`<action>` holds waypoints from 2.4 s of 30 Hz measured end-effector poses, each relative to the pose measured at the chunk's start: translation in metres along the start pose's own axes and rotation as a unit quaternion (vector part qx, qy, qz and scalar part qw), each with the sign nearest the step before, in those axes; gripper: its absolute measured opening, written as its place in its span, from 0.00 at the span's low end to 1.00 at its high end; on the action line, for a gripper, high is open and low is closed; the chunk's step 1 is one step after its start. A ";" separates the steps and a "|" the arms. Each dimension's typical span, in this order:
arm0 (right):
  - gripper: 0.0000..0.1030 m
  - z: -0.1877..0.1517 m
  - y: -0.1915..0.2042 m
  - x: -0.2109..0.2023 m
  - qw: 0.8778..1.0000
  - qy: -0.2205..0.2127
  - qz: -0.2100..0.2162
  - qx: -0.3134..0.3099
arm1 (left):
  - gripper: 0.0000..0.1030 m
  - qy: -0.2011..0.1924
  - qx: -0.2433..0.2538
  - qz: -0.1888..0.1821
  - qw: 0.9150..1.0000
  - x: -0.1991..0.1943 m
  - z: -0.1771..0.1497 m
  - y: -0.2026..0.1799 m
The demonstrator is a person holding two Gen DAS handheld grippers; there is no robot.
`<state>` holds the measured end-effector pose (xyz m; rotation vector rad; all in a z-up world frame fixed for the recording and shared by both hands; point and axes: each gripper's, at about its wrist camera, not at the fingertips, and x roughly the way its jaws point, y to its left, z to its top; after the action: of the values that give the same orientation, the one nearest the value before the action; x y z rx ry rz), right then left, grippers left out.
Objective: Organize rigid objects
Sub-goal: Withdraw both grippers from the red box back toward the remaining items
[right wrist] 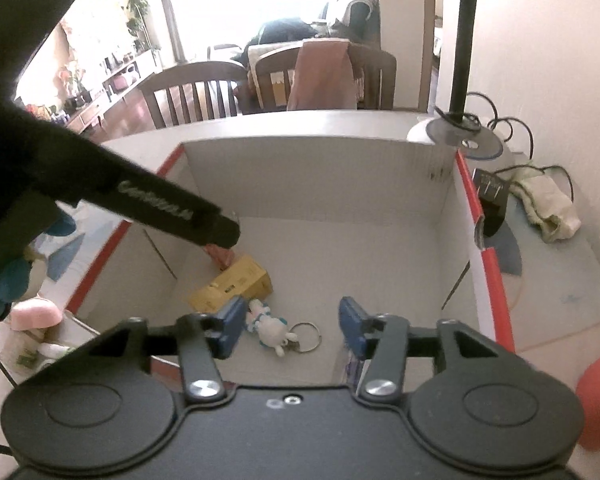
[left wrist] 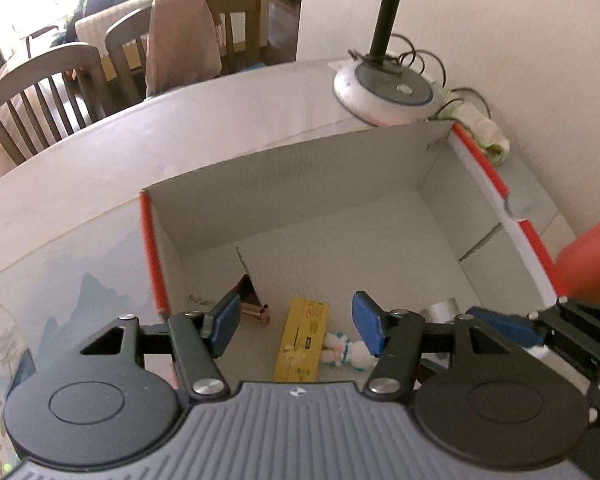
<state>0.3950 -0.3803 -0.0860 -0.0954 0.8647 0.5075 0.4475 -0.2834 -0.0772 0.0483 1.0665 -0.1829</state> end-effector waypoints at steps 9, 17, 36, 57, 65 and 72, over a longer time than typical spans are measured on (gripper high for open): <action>0.63 0.008 0.009 -0.021 1.000 -0.023 0.013 -0.006 | 0.59 -0.040 -0.009 -0.011 0.999 -0.049 -0.028 0.005; 0.72 0.003 0.031 -0.049 0.999 -0.047 0.022 -0.007 | 0.66 -0.079 -0.022 -0.020 0.996 -0.093 -0.062 0.021; 0.90 -0.020 0.130 -0.080 0.995 -0.080 0.048 0.029 | 0.76 -0.127 -0.041 -0.015 0.991 -0.173 -0.159 0.111; 0.90 -0.062 0.219 -0.028 0.999 -0.009 0.019 0.036 | 0.99 -0.143 -0.069 -0.014 0.987 -0.193 -0.230 0.211; 0.90 -0.074 0.231 0.015 0.999 0.031 -0.009 0.039 | 0.99 -0.122 -0.121 0.000 0.985 -0.169 -0.245 0.251; 0.90 -0.076 0.241 0.050 0.998 0.046 -0.042 0.026 | 0.99 -0.109 -0.142 0.026 0.984 -0.140 -0.253 0.274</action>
<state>0.2569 -0.1705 -0.1438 -0.1074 0.9585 0.4040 0.2095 0.0357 -0.0904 -0.1974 0.8640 0.0129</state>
